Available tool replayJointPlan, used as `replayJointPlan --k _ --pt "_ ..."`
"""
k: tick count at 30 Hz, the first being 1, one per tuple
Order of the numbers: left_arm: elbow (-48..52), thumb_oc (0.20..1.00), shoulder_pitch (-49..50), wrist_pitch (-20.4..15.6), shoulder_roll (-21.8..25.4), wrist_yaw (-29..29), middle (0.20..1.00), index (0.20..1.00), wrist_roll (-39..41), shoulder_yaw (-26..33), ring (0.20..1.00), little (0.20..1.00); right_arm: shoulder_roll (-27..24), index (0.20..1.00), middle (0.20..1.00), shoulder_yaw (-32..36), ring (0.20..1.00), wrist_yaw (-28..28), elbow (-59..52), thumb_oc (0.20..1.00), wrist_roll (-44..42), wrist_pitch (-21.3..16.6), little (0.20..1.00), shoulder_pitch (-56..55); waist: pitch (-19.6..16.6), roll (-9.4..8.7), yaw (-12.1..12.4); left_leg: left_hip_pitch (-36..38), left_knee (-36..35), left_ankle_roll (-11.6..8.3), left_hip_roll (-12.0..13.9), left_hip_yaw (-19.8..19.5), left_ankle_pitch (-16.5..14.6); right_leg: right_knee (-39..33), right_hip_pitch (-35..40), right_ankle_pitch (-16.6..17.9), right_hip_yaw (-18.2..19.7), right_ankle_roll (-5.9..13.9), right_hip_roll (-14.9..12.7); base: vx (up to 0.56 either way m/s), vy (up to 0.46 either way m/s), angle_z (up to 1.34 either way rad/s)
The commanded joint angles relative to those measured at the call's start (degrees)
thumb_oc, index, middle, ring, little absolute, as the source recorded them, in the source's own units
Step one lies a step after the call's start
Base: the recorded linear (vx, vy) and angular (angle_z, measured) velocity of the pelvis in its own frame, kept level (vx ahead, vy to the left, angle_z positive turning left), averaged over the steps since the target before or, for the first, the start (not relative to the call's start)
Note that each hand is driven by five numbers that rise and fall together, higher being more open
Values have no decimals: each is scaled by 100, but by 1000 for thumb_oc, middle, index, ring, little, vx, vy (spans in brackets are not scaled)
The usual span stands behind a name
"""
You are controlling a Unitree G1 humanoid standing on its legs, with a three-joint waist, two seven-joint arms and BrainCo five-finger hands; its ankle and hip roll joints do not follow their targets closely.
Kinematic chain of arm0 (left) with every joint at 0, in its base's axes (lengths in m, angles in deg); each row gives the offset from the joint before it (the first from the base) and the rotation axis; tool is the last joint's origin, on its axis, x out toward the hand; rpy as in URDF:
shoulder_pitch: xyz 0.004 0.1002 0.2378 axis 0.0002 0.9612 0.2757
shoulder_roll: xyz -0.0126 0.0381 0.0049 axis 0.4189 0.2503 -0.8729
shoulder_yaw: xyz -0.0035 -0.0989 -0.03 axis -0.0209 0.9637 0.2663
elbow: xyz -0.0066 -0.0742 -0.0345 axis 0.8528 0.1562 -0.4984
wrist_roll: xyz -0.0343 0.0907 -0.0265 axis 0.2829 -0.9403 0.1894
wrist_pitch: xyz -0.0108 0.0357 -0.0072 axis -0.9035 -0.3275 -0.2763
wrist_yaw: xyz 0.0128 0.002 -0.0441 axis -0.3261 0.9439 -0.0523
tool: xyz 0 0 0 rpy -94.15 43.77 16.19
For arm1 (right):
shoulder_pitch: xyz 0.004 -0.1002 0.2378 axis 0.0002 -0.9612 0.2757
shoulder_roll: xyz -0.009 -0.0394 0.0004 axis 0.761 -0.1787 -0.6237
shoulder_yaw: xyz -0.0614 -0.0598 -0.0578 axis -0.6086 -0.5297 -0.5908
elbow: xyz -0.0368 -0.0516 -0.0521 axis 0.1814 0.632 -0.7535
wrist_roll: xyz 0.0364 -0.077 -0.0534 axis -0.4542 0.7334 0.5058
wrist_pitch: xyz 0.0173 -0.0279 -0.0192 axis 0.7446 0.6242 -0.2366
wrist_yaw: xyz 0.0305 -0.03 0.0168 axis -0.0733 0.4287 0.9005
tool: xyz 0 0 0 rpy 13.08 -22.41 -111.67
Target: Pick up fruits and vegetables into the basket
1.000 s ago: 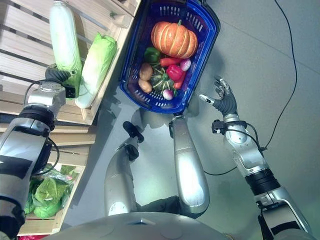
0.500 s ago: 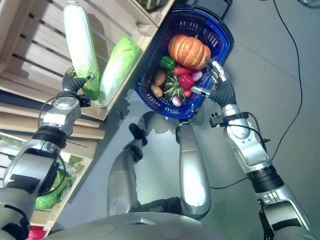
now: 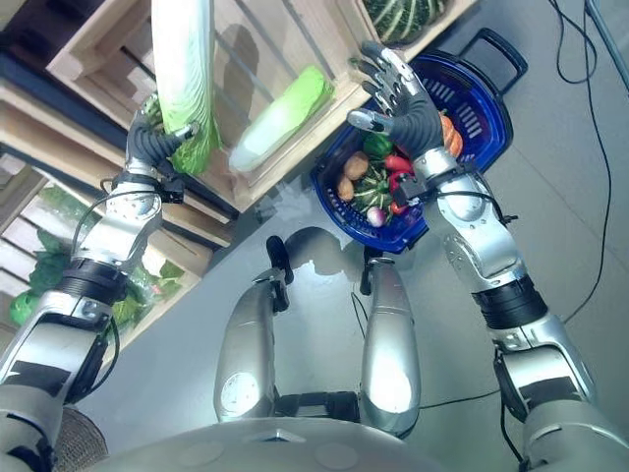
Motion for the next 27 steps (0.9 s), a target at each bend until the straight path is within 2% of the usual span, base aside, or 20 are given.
replayJointPlan --k 1,9,12,17,27 --pt "841 200 -190 -526 307 75 200 200 -548 159 200 200 363 1000 1000 25 1000 -331 -246 1000 -556 -68 1000 369 -174 -206 58 144 402 301 -281 313 -606 -693 393 323 6 383 -112 -8 -34 13" --pt "1354 200 -378 -619 153 -15 200 200 -1367 -224 200 200 985 1000 1000 -107 1000 -521 -62 1000 -1544 -92 1000 522 -174 -293 223 339 368 350 -331 245 -624 -811 684 381 -126 399 -130 -1 -50 10" --pt "1474 200 -460 -633 107 113 200 200 -1856 -477 200 200 1220 1000 1000 -213 1000 -517 34 1000 -1990 -187 1000 550 -174 -356 276 406 385 365 -331 217 -645 -831 783 401 -159 414 -139 13 -64 6" --pt "1549 200 -596 -522 19 177 200 200 -2344 -832 200 200 1455 1000 1000 -364 1000 -502 150 1000 -2327 -317 1000 561 -174 -438 324 504 400 380 -357 187 -681 -863 907 425 -190 440 -147 17 -46 6" --pt "1621 200 -866 -119 -196 93 200 200 -3130 -1514 200 200 1692 1000 1000 -620 1000 -897 550 1000 -2939 -314 1000 657 -179 -523 350 652 400 371 -346 192 -725 -938 1084 457 -232 492 -186 6 -12 2"
